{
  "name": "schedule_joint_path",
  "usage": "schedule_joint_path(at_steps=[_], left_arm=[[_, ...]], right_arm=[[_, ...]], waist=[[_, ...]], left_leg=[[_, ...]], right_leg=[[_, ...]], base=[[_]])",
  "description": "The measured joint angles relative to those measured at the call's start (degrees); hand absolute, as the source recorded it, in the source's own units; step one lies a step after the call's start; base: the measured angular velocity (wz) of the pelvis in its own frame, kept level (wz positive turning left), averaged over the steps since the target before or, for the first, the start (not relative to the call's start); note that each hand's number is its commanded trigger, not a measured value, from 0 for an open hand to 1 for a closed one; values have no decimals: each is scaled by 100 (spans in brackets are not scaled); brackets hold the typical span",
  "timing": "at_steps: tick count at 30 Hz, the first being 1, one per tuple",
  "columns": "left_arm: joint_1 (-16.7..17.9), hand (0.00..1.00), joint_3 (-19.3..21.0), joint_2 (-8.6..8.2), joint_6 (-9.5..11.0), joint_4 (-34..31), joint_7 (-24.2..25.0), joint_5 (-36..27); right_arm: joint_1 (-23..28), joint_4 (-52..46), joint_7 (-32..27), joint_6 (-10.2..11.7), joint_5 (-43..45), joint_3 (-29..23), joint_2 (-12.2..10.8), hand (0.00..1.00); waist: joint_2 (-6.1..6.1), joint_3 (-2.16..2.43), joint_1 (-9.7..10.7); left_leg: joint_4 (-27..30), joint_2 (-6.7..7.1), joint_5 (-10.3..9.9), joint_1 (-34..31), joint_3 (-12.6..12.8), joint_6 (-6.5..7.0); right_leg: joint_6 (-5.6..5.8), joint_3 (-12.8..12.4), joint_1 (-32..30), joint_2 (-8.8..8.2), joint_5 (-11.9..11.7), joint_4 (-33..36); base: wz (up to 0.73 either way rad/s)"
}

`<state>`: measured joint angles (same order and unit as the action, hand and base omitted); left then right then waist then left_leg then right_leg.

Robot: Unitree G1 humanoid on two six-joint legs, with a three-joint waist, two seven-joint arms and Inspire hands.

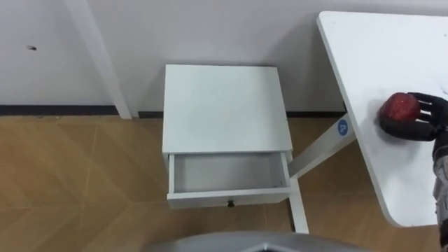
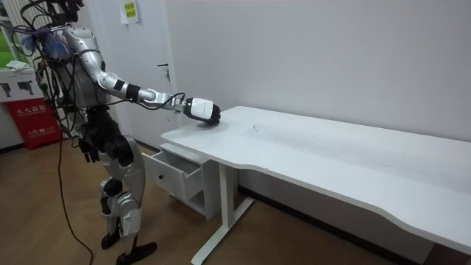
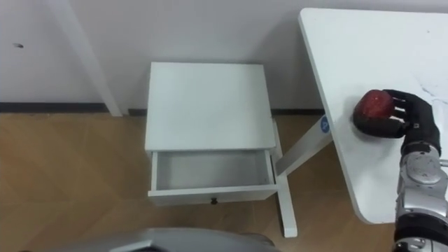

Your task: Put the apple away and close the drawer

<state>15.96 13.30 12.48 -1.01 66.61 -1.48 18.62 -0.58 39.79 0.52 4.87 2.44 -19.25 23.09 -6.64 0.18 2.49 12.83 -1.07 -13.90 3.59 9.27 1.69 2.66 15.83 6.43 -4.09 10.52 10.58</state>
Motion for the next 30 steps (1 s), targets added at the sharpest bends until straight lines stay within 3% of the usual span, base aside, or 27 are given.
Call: schedule_joint_path(at_steps=[11, 18, 22, 25, 27, 30], left_arm=[[-167, 0, -247, 166, 44, -21, 85, 24], [-425, 0, -528, 174, 72, -22, 89, 46], [-513, 0, -558, 126, 88, -21, 81, 78], [-522, 0, -755, 125, 76, -29, 35, 113], [-570, 0, -939, 100, 72, -23, 38, 109], [-546, 0, -1011, 96, 63, -12, 39, 110]], right_arm=[[-48, -388, 154, 51, 510, 367, -3, 100], [-42, -1182, 545, 39, 958, 1116, -65, 100], [205, -1890, 766, -66, 1193, 1459, -146, 100], [233, -2296, 936, -89, 1475, 1919, -246, 100], [234, -2519, 1107, -130, 1613, 2192, -306, 100], [234, -2956, 1228, -130, 1812, 2318, -481, 100]], waist=[[-10, -23, -46], [103, -6, -159], [169, -32, -307], [207, -50, -387], [251, -37, -450], [306, -39, -509]], left_leg=[[88, -14, 0, -139, 14, 0], [97, -16, 0, -183, 47, 0], [114, -13, 1, -190, 47, 1], [89, -13, 1, -196, 0, 1], [79, -9, 1, -200, -24, 1], [79, -9, 2, -192, -66, -1]], right_leg=[[-3, 1, -97, 2, -2, 2], [-19, 0, -137, -3, -12, 14], [-19, -1, -144, -4, -12, 6], [-19, 6, -155, 1, -12, -5], [-19, 7, -153, 1, -12, -5], [-19, 5, -147, 4, -12, -9]], base=[[0], [0], [-1], [1], [7], [10]])
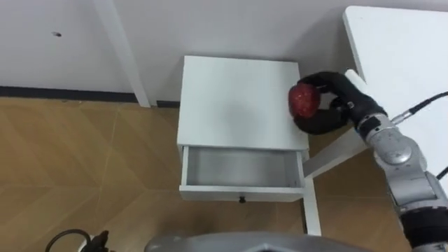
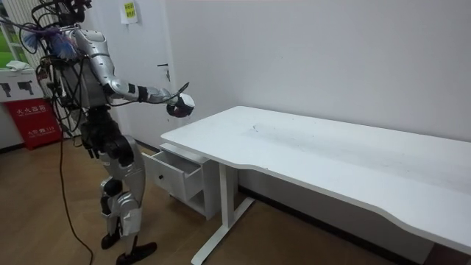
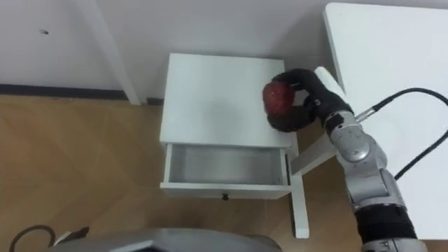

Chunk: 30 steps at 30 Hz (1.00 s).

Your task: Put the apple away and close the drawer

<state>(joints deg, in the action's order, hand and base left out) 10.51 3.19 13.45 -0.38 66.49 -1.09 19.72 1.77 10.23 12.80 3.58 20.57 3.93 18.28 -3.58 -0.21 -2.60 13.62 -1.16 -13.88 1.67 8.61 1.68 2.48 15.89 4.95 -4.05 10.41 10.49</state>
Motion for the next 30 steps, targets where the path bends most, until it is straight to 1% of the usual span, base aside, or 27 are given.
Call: schedule_joint_path(at_steps=[3, 8, 13, 15, 16, 18, 20, 22, 24, 25, 26, 27, 30], left_arm=[[-11, 0, 1, -3, -41, -1, -2, -2], [-74, 0, -3, -65, -64, 10, -53, -5], [-84, 0, -20, -148, -80, 15, -119, -34], [-118, 0, -168, -161, -82, 15, -143, -33], [-131, 0, -197, -167, -82, 15, -144, -33], [-203, 0, -258, -171, -83, 12, -151, -34], [-224, 0, -320, -172, -83, 10, -172, -30], [-250, 0, -354, -172, -82, -2, -173, -7], [-272, 0, -377, -170, -83, 0, -171, -11], [-273, 0, -391, -169, -83, -1, -171, -13], [-275, 0, -406, -169, -84, -3, -169, -24], [-279, 0, -415, -169, -86, -8, -169, -47], [-287, 0, -493, -159, -92, -9, -173, -47]], right_arm=[[-2, -299, 70, 1, -3, 112, -72, 100], [-2, -428, 319, -14, 17, 303, -119, 100], [2, -420, 507, -167, 49, 544, -163, 100], [11, -419, 578, -234, 306, 666, -292, 100], [11, -418, 594, -246, 372, 710, -309, 100], [12, -385, 727, -262, 483, 922, -326, 100], [16, -352, 818, -299, 537, 1053, -336, 100], [45, -352, 926, -308, 626, 1071, -388, 100], [80, -352, 987, -342, 705, 1071, -428, 100], [97, -352, 989, -359, 717, 1071, -437, 93], [141, -345, 990, -380, 740, 1072, -454, 2], [183, -334, 991, -394, 766, 1077, -458, 0], [235, -242, 992, -460, 831, 1122, -459, 0]], waist=[[21, 6, -87], [24, 4, -114], [33, -6, -140], [35, -20, -120], [36, -26, -122], [17, -38, -131], [6, -39, -136], [-13, -31, -141], [-31, -33, -169], [-33, -33, -170], [-38, -33, -178], [-46, -36, -194], [-73, -45, -202]], left_leg=[[-3, 4, 0, -4, -35, 0], [-18, 14, 0, -7, -97, 0], [-24, 16, 0, -3, -93, 0], [-24, 16, 0, -12, -93, 0], [-24, 16, 0, -16, -91, 0], [-20, 16, 0, -25, -69, 0], [-11, 16, 0, -39, -78, 0], [-2, 24, 0, -49, -82, 0], [-3, 67, 1, -57, -82, 0], [-3, 68, 1, -57, -85, 0], [-4, 68, 1, -55, -85, 0], [-6, 68, 1, -55, -78, 0], [-1, 67, 1, -98, -72, 0]], right_leg=[[0, 7, 4, 0, 0, -8], [0, 3, 22, -1, 0, -2], [0, 4, 25, -3, 0, -9], [0, 3, 28, 0, 0, -10], [0, 3, 27, 0, 0, -11], [0, 3, 22, -1, 0, -16], [0, 5, 15, -2, 0, -19], [0, 7, 13, -4, -1, -54], [1, 18, 15, -5, 0, -85], [1, 22, 16, -5, -1, -85], [1, 24, 20, -5, 0, -85], [1, 23, 20, -5, 0, -85], [1, 52, 15, -6, 0, -86]], base=[[3], [7], [0], [0], [0], [0], [0], [0], [0], [0], [0], [0], [1]])
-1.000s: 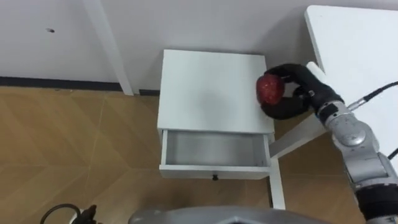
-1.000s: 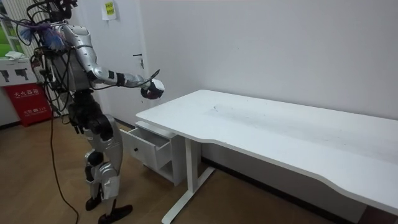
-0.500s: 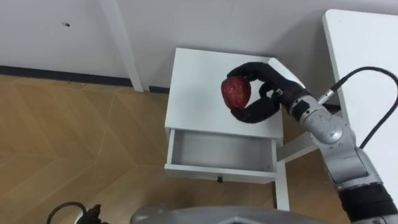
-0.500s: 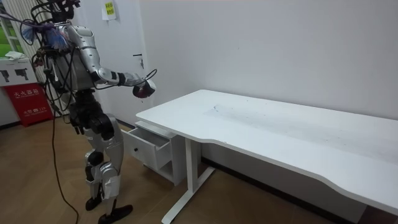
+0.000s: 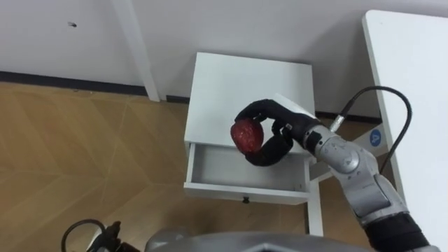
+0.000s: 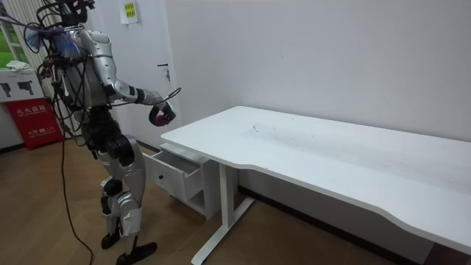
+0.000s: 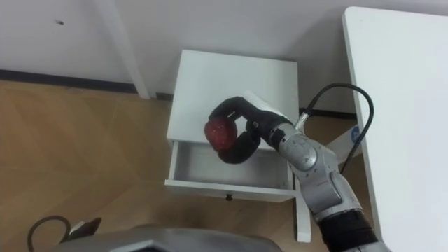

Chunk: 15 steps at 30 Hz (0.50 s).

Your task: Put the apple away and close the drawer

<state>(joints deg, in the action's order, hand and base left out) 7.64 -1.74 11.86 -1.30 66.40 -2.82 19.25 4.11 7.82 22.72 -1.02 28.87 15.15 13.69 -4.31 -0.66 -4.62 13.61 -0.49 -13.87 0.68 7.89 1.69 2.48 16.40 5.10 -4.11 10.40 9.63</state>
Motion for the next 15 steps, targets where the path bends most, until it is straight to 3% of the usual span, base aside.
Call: schedule_joint_path(at_steps=[15], left_arm=[[-31, 0, -185, 21, -10, 3, 85, -123]], right_arm=[[5, 121, 37, -33, 30, 45, -5, 0]], waist=[[-18, -10, 15]], left_leg=[[12, 3, 0, -1, -23, 0]], right_leg=[[0, 65, 23, -5, 0, -1]], base=[[1]])
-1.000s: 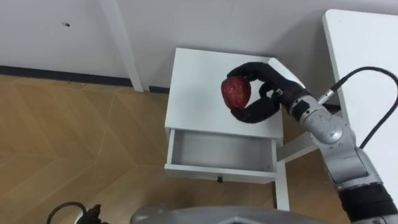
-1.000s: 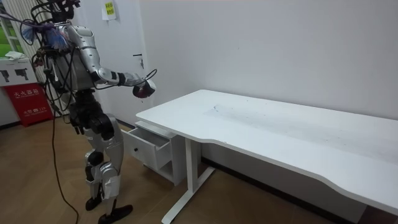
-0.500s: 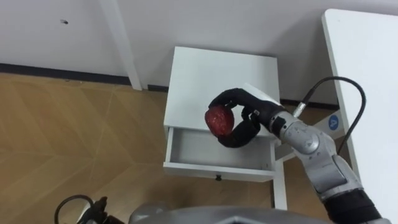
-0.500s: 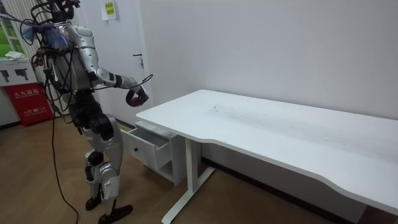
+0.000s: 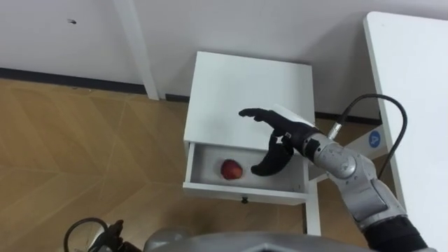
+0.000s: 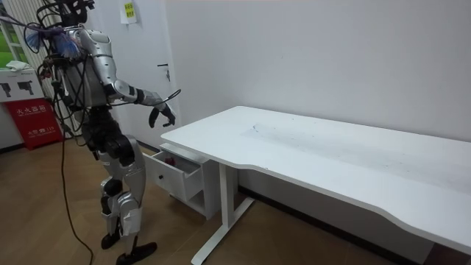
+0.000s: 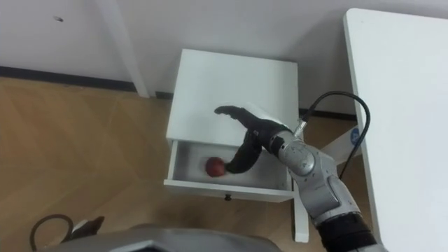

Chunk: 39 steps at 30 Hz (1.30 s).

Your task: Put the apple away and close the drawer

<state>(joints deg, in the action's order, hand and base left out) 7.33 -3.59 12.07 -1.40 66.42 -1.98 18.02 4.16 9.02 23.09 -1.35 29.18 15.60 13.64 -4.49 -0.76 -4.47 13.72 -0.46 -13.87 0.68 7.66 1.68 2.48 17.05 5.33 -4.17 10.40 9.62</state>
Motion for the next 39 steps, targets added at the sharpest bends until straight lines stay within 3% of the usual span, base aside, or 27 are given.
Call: schedule_joint_path(at_steps=[5, 12, 19, 22, 25, 30, 32, 34, 35, 37, 38, 39], left_arm=[[10, 0, -27, 2, -49, -4, -14, 7], [118, 0, 19, -12, -93, -71, -37, 25], [162, 0, 276, -77, -111, -89, -133, 18], [244, 0, 458, -109, -106, -93, -146, 21], [327, 0, 536, -128, -101, -5, -175, 59], [476, 0, 1024, -148, -121, 76, -299, 79], [470, 0, 1098, -170, -128, 85, -302, 73], [466, 0, 1193, -237, -114, 138, -294, 81], [342, 0, 1211, -268, -108, 240, -279, 82], [215, 0, 1201, -250, -108, 396, -256, 58], [211, 0, 1194, -185, -107, 445, -262, 5], [198, 0, 1187, -163, -107, 444, -264, 0]], right_arm=[[68, 151, -41, -1, -16, -1, -10, 0], [194, 497, -41, 1, 39, -92, -22, 0], [384, 885, -155, 9, 25, -379, -99, 0], [439, 1393, -456, 83, -374, -640, -165, 0], [514, 2301, -857, 330, -854, -953, -182, 0], [797, 3924, -1493, 360, -1228, -1944, -237, 0], [830, 4433, -1694, 387, -1284, -2059, -200, 0], [831, 4920, -1833, 382, -1194, -2279, -201, 0], [811, 5218, -1932, 360, -1173, -2496, -191, 0], [830, 5515, -2089, 215, -1149, -2656, -128, 0], [893, 5635, -2147, 98, -1201, -2686, -107, 0], [946, 5725, -2164, 11, -1281, -2722, -73, 0]], waist=[[15, -7, 57], [106, 61, 125], [124, 69, 156], [120, 70, 197], [123, 70, 272], [193, 85, 454], [250, 92, 518], [335, 102, 631], [443, 92, 657], [516, 103, 789], [496, 98, 884], [566, 103, 912]], left_leg=[[9, -5, 0, -4, -7, 0], [4, -7, 6, 6, 6, 11], [-1, -2, 13, 17, 27, 22], [-2, 4, 13, 49, 27, 24], [-2, 13, 11, 88, 25, 27], [-48, 25, -11, 148, 43, 59], [13, 34, -51, 146, 94, 85], [106, 46, -97, 144, 158, 131], [210, 37, -156, 102, 257, 178], [430, 47, -241, -22, 456, 282], [513, 182, -295, -42, 502, 373], [640, 226, -366, -52, 569, 456]], right_leg=[[0, 22, 17, -3, 0, -4], [1, 20, 19, -28, 1, -1], [3, 21, 26, -48, 1, 3], [5, 31, 62, -54, 2, 4], [7, 19, 105, -64, 2, 4], [34, 22, 155, -86, 19, 31], [64, 29, 140, -107, 37, 139], [126, 24, -28, -193, 125, 591], [108, 11, -315, -310, 199, 1196], [98, -2, -996, -660, 189, 2564], [79, -149, -1461, -932, 58, 3435], [47, -330, -1933, -1087, -369, 4128]], base=[[3], [0], [-1], [1], [1], [0], [2], [5], [0], [11], [9], [-9]])
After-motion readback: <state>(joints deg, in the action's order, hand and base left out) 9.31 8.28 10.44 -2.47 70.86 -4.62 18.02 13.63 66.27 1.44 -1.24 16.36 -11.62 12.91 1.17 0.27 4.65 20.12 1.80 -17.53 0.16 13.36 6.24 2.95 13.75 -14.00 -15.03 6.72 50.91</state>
